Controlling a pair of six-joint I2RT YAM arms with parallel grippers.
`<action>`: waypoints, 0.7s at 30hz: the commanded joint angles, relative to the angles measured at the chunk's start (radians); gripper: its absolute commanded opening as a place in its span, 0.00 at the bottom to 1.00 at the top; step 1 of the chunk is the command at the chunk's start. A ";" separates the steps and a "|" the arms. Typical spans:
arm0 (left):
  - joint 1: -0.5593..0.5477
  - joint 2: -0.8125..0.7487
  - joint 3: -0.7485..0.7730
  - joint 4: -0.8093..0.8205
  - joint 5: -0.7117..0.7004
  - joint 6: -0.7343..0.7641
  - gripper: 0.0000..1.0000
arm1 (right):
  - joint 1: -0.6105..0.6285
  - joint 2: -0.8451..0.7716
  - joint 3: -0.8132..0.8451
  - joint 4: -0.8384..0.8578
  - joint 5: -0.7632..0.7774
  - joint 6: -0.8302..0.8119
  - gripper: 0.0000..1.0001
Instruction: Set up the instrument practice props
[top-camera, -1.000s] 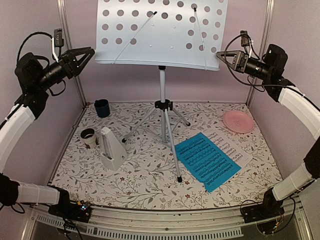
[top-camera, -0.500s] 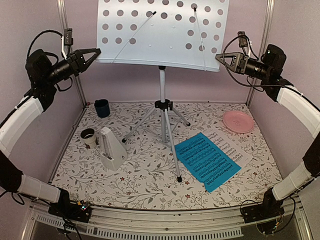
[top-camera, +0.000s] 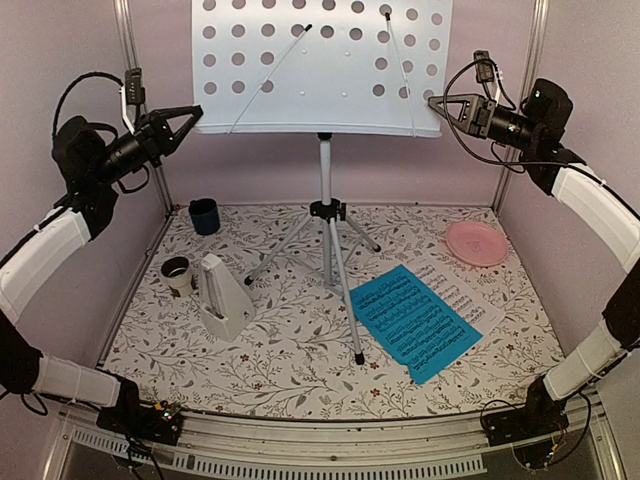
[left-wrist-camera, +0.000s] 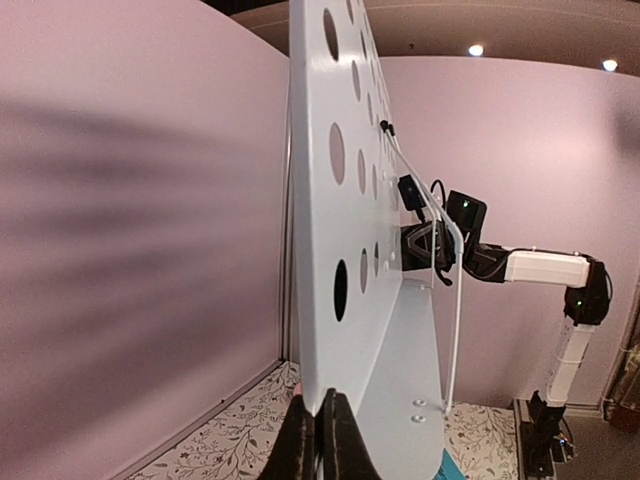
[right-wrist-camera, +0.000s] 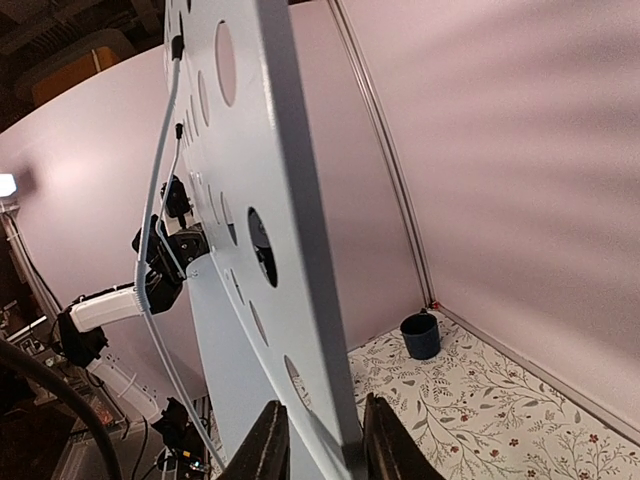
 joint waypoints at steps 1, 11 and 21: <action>-0.021 0.025 -0.071 -0.066 -0.050 0.064 0.00 | 0.007 0.012 0.039 0.007 -0.003 -0.010 0.25; -0.022 0.089 -0.102 -0.043 -0.065 0.071 0.00 | 0.015 0.013 0.053 0.002 -0.008 -0.027 0.16; -0.036 0.109 -0.158 0.010 -0.071 0.050 0.00 | 0.015 0.014 0.077 -0.015 -0.009 -0.030 0.15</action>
